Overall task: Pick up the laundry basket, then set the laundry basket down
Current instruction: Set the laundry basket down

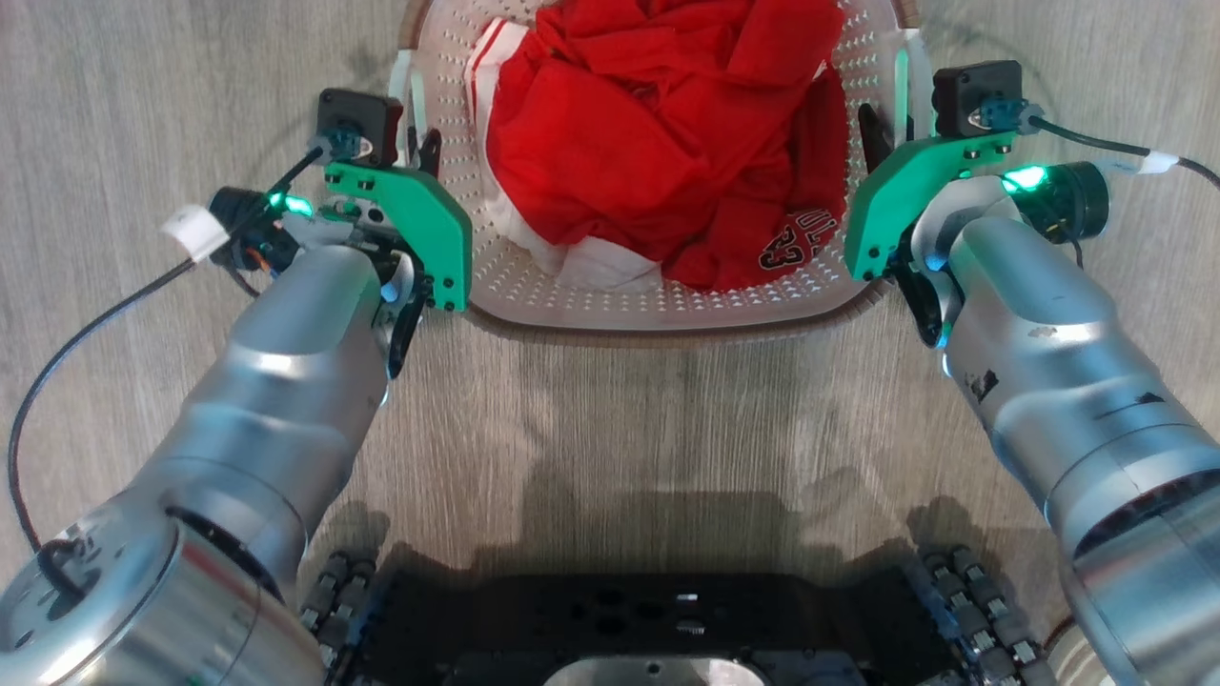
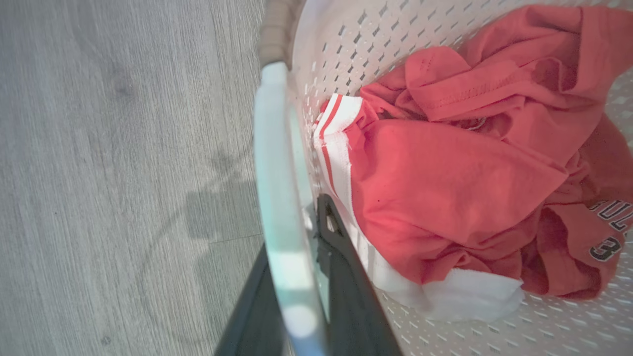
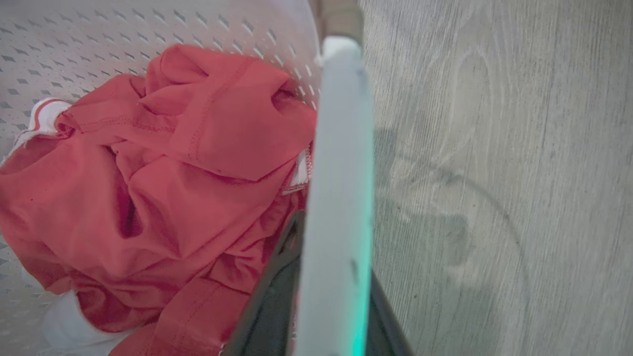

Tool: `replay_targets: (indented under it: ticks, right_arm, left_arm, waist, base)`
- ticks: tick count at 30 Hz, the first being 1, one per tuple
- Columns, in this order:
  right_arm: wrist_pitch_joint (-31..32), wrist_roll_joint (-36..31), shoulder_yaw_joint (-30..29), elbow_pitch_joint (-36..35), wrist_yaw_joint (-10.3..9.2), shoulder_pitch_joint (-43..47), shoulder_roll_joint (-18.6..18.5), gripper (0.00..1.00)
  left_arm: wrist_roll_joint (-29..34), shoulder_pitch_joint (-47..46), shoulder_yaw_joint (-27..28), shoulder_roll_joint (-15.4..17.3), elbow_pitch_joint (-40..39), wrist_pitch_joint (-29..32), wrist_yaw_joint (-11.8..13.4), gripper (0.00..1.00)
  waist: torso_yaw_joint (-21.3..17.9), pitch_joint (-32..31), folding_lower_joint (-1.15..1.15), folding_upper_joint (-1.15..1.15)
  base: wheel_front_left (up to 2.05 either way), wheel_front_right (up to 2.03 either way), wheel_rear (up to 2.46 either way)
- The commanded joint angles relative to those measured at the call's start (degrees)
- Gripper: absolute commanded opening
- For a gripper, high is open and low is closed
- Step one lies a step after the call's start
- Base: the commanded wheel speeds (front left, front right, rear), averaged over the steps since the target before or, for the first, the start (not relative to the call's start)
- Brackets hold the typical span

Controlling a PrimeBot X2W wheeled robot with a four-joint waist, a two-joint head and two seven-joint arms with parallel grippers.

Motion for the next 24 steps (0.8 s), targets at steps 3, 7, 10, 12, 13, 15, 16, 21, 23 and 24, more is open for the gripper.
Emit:
replay_targets:
  ticks: [3, 7, 10, 12, 13, 15, 16, 21, 23, 24]
  right_arm:
    - [-0.61, -1.78, 1.14, -0.06, 0.16, 2.16, 0.08, 0.0]
    - [-0.72, -1.99, 0.92, -0.06, 0.16, 2.18, 0.08, 0.0]
    - [-0.78, -2.13, 0.81, -0.06, 0.16, 2.13, 0.08, 0.0]
    - [-0.8, -2.26, 0.74, -0.06, 0.16, 2.12, 0.08, 0.0]
    - [-0.82, -2.35, 0.69, -0.06, 0.16, 2.12, 0.08, 0.0]
    - [-0.84, -2.53, 0.61, -0.06, 0.16, 2.12, 0.08, 0.0]
    - [-0.85, -2.61, 0.57, -0.06, 0.16, 2.13, 0.08, 0.0]
    - [-0.82, -2.82, 0.32, -0.06, 0.16, 2.2, 0.08, 0.0]
    - [-0.74, -2.91, 0.22, -0.06, 0.16, 2.26, 0.08, 0.06]
    - [-0.71, -2.97, 0.16, -0.06, 0.16, 2.3, 0.08, 0.1]
  left_arm:
    - [1.25, -1.49, -0.15, 1.77, 0.19, -0.72, -0.24, 0.0]
    - [1.35, -1.79, -0.26, 1.76, 0.11, -0.72, -0.32, 0.0]
    - [1.32, -1.68, -0.38, 1.75, -0.14, -0.72, -0.32, 0.0]
    - [1.27, -1.61, -0.46, 1.75, -0.21, -0.73, -0.32, 0.0]
    - [1.25, -1.6, -0.49, 1.75, -0.24, -0.73, -0.26, 0.0]
    - [1.18, -1.58, -0.52, 1.75, -0.3, -0.73, -0.13, 0.0]
    - [1.13, -1.57, -0.51, 1.75, -0.34, -0.73, -0.07, 0.0]
    - [0.97, -1.52, -0.59, 1.75, -0.49, -0.73, 0.01, 0.0]
    - [0.87, -1.51, -0.61, 1.75, -0.56, -0.73, 0.09, 0.0]
    - [0.8, -1.47, -0.62, 1.75, -0.58, -0.73, 0.11, 0.0]
  waist:
    - [0.01, 0.79, 0.0, 0.0]
    - [0.03, 1.39, 0.0, 0.0]
    - [0.01, 1.63, 0.0, 0.0]
    - [0.0, 1.7, 0.0, 0.0]
    - [0.0, 1.72, 0.0, 0.0]
    - [0.02, 1.76, 0.0, 0.0]
    - [0.03, 1.79, 0.0, 0.0]
    - [0.04, 1.91, 0.0, 0.0]
    - [0.03, 1.97, 0.0, 0.0]
    - [0.02, 1.98, 0.0, 0.0]
  base:
    - [0.0, 0.0, 0.0]
    - [0.0, 0.0, 0.0]
    - [0.0, 0.0, 0.0]
    - [0.0, 0.0, 0.0]
    - [0.0, 0.0, 0.0]
    - [0.0, 0.0, 0.0]
    - [0.0, 0.0, 0.0]
    - [0.0, 0.0, 0.0]
    - [0.0, 0.0, 0.0]
    - [0.0, 0.0, 0.0]
